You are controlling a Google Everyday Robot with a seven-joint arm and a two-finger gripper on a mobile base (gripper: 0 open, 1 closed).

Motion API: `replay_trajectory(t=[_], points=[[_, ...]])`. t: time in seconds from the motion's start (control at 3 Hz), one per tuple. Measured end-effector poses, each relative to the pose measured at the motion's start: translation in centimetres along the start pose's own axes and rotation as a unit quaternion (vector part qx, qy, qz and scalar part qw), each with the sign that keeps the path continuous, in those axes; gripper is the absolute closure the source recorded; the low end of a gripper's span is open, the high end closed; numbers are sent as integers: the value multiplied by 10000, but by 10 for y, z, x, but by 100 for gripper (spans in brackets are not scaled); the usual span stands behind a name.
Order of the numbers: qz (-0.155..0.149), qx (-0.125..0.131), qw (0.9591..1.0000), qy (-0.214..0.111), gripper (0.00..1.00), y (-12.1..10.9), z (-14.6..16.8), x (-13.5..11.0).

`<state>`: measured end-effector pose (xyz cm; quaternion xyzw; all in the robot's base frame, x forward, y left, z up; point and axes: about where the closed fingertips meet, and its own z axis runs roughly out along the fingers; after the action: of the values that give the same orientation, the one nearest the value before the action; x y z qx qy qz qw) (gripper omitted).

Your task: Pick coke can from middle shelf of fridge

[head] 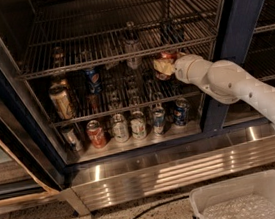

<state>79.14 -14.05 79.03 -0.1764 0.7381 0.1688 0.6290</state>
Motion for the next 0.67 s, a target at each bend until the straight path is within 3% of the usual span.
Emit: replay_trajectory(t=[0.33,0.67], points=[[-24,-346,9994,17,100,5,-16,-5],[-22,-349,9994,18,100,5,-16,-5]])
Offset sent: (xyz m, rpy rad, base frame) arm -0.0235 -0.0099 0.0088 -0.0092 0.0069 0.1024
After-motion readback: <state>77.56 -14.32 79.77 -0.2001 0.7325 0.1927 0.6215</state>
